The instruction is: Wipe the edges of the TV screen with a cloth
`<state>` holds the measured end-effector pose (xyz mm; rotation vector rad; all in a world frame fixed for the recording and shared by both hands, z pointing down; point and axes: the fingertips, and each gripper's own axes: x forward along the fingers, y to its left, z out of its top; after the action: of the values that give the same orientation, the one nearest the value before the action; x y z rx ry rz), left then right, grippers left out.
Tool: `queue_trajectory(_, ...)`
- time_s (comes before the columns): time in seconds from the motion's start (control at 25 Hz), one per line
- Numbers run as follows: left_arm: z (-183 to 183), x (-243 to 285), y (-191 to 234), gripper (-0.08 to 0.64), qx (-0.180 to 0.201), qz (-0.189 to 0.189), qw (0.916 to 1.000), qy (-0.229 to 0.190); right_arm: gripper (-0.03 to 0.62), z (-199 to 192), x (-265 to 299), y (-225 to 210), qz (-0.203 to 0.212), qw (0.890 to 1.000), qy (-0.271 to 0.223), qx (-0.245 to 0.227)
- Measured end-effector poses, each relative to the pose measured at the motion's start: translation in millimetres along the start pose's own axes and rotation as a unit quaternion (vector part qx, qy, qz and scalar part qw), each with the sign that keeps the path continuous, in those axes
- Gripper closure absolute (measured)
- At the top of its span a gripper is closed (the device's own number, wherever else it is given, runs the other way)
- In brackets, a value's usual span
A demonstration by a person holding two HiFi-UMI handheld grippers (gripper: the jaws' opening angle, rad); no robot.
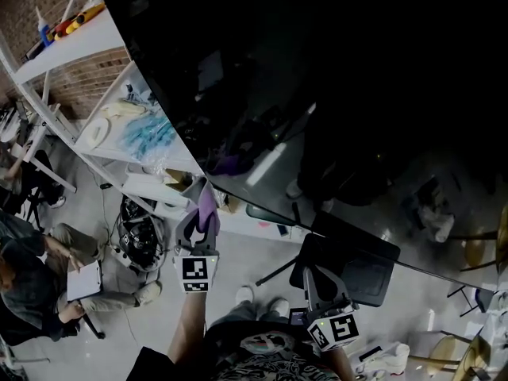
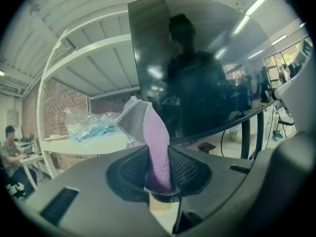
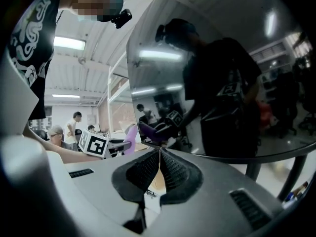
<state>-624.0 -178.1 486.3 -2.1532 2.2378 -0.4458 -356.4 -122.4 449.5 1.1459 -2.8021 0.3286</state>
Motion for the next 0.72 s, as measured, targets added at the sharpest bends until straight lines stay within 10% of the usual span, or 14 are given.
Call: queue_trajectory(0.72,-1.4,48.6,5.9,0.456,0.001,-0.037,0.9992,-0.011,0.562,0.7,14.3,-5.1,-0.057,0.998,0.015,-0.007)
